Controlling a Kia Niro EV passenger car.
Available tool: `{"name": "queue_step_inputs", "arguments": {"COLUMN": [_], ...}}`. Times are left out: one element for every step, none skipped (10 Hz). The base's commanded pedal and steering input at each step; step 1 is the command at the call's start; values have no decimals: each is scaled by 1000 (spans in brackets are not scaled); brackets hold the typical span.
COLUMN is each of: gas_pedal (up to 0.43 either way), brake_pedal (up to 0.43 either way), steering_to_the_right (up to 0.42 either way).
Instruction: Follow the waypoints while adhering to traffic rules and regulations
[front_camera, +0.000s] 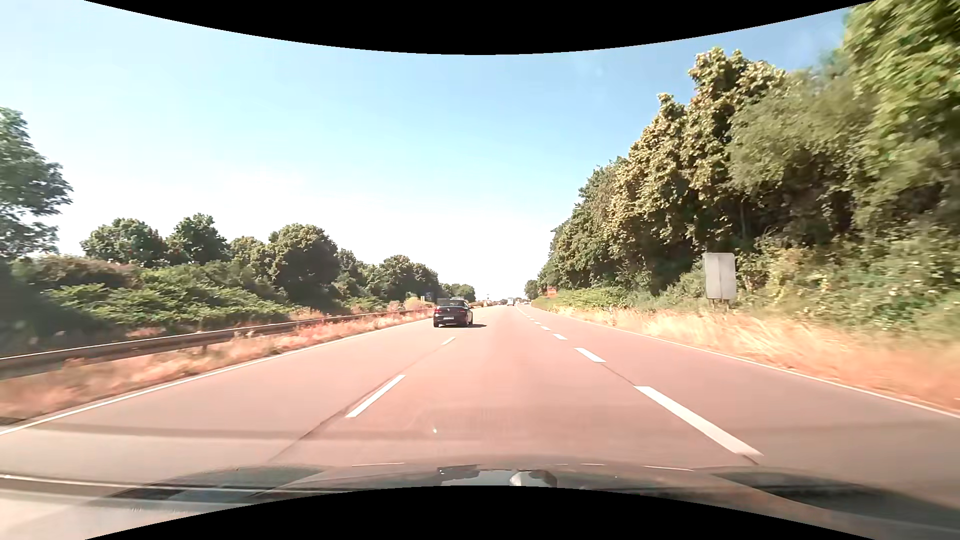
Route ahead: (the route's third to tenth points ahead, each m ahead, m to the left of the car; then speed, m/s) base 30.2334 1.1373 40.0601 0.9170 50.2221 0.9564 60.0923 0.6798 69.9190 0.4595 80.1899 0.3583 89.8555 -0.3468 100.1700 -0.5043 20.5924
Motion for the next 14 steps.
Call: {"name": "queue_step_inputs", "arguments": {"gas_pedal": [189,189,189,189,189,189,189,189,189,189,189,189,189,189], "brake_pedal": [0,0,0,0,0,0,0,0,0,0,0,0,0,0], "steering_to_the_right": [4,4,4,4,3,4,4,4,4,4,4,3,4,4]}}
